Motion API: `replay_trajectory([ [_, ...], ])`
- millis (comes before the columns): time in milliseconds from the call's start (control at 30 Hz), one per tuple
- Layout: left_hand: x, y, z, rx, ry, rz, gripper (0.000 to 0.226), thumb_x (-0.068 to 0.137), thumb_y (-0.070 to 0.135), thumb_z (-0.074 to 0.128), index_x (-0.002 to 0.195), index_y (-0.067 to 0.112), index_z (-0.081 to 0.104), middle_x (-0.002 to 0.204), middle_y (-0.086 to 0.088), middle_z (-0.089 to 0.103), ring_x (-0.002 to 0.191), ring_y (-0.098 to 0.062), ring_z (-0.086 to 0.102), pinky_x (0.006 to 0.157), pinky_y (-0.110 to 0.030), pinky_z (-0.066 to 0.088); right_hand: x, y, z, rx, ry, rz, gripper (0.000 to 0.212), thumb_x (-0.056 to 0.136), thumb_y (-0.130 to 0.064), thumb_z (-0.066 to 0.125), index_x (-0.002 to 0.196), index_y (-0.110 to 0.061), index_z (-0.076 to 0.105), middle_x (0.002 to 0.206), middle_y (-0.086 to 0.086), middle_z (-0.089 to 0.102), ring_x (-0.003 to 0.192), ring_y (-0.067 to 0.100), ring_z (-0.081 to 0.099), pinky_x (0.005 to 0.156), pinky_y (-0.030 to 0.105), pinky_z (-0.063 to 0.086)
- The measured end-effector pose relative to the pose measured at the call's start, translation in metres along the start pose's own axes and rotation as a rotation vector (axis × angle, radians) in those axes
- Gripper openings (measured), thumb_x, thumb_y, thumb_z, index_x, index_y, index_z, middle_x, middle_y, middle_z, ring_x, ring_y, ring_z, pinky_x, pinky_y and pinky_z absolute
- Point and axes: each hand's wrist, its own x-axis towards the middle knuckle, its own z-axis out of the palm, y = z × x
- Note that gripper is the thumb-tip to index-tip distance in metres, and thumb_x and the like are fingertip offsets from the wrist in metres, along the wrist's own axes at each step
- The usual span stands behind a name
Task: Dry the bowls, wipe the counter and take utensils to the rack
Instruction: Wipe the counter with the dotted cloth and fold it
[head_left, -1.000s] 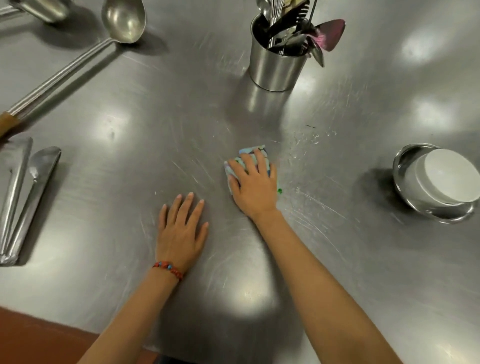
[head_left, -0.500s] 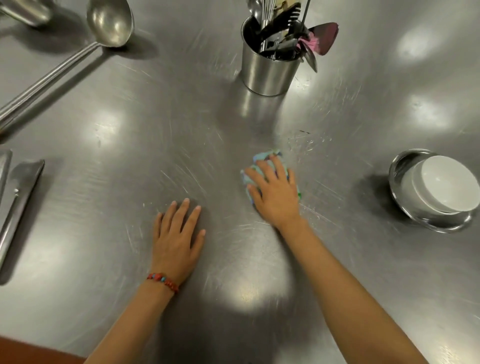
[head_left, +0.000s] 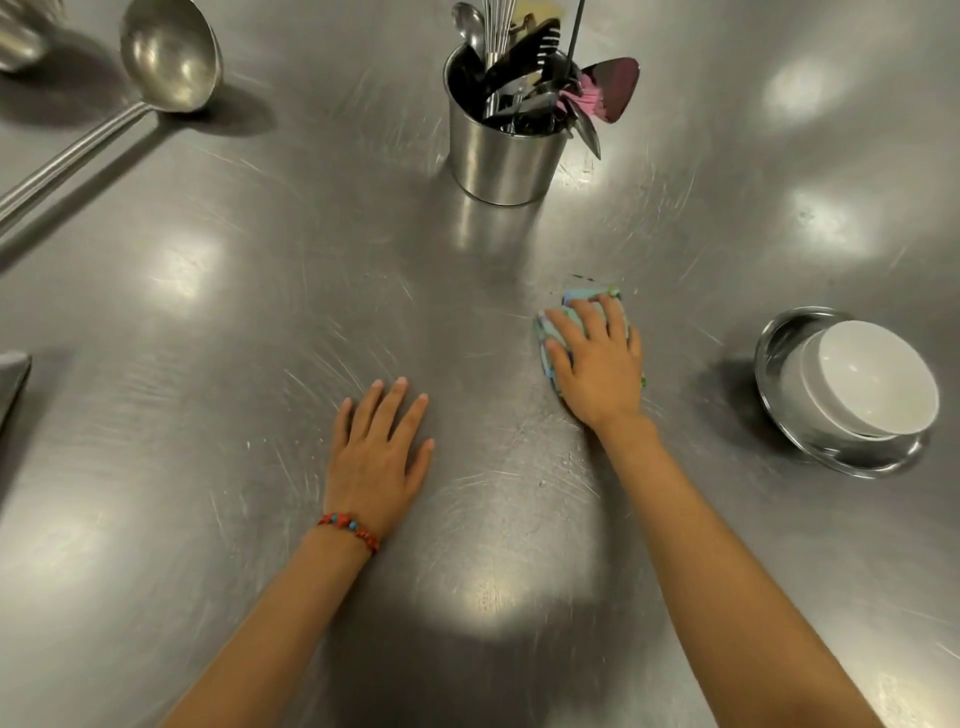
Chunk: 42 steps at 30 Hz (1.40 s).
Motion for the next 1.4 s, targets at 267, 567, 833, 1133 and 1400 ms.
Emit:
replay_trajectory([
  [267,0.002,-0.002,0.003,0.042,0.032,0.024,0.049,0.086,0.035,0.037,0.121,0.009,0.058,0.129,-0.018,0.056,0.121,-0.038,0.050,0.101,-0.054,0.033,0.065,0.021,-0.005,0.018,0.029,0.264,0.039,0.095,-0.035,0.038,0.131,-0.026,0.047,0.146,0.004,0.037,0.139,0.028,0.019,0.110,0.046,0.020],
  [567,0.001,0.000,0.005,0.033,0.028,-0.002,0.050,0.086,0.036,0.035,0.124,0.009,0.056,0.131,-0.018,0.054,0.124,-0.037,0.047,0.103,-0.054,0.033,0.025,-0.039,0.012,-0.004,-0.055,-0.233,0.037,0.093,-0.035,0.044,0.128,-0.028,0.053,0.139,0.003,0.048,0.138,0.029,0.029,0.107,0.049,0.025],
  [833,0.002,-0.002,0.005,0.022,0.057,0.013,0.048,0.087,0.034,0.037,0.123,0.008,0.057,0.130,-0.018,0.055,0.123,-0.037,0.048,0.102,-0.054,0.034,0.074,0.028,-0.004,-0.015,-0.034,0.038,0.038,0.096,-0.036,0.037,0.130,-0.025,0.048,0.143,0.006,0.041,0.138,0.029,0.022,0.107,0.047,0.027],
  [1133,-0.002,-0.002,0.005,-0.016,0.032,0.005,0.050,0.087,0.035,0.035,0.123,0.008,0.057,0.131,-0.019,0.054,0.124,-0.038,0.046,0.104,-0.054,0.031,-0.031,-0.021,-0.004,-0.013,-0.092,0.004,0.039,0.095,-0.037,0.042,0.132,-0.028,0.049,0.144,0.003,0.043,0.141,0.028,0.021,0.108,0.047,0.023],
  [1400,-0.021,0.008,-0.010,-0.085,0.040,0.046,0.050,0.085,0.029,0.033,0.113,0.000,0.063,0.120,-0.024,0.061,0.115,-0.042,0.054,0.098,-0.058,0.037,-0.190,-0.073,-0.011,-0.044,-0.084,0.041,0.040,0.090,-0.042,0.035,0.121,-0.035,0.059,0.133,-0.002,0.057,0.129,0.027,0.046,0.101,0.049,0.038],
])
